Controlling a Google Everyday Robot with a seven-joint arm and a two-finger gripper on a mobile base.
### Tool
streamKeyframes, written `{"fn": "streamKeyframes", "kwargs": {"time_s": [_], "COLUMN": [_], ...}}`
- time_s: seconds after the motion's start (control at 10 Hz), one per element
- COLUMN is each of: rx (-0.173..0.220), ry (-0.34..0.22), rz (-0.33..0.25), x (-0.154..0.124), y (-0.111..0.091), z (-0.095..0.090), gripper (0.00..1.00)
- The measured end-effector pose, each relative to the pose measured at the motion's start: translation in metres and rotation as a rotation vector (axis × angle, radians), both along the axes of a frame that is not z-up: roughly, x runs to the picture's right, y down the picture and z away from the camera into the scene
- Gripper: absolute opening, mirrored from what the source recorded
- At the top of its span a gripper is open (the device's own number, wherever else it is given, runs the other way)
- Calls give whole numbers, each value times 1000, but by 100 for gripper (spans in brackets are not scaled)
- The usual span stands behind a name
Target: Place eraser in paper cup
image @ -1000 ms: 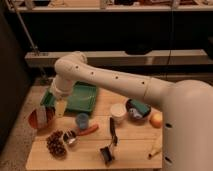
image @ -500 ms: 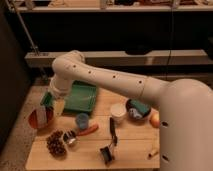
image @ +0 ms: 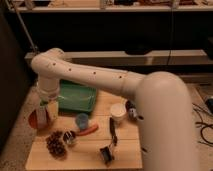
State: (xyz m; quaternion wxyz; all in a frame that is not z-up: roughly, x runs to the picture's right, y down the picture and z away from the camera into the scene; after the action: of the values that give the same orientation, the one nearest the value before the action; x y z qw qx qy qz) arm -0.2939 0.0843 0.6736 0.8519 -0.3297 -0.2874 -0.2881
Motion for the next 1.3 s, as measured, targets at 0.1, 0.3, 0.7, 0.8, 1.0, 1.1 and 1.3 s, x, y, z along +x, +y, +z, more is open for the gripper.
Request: {"fn": "streamKeyframes", "kwargs": {"time_s": [0.1,0.3,0.7,0.8,1.0,1.1,1.3], "rx": [-6,-13,-25,-26,0,68,328], "ry": [-85,-241,-373,-371,-347,-325,-323], "rz": [-112,-278,-411,-413,-409,-416,-484], "x": [-24,-57,-82,-81,-78,-69,-49], "y": [12,29,46,47,47,46,44], "z": [1,8,12,13,17,26,44], "gripper": [80,80,80,80,80,80,80]}}
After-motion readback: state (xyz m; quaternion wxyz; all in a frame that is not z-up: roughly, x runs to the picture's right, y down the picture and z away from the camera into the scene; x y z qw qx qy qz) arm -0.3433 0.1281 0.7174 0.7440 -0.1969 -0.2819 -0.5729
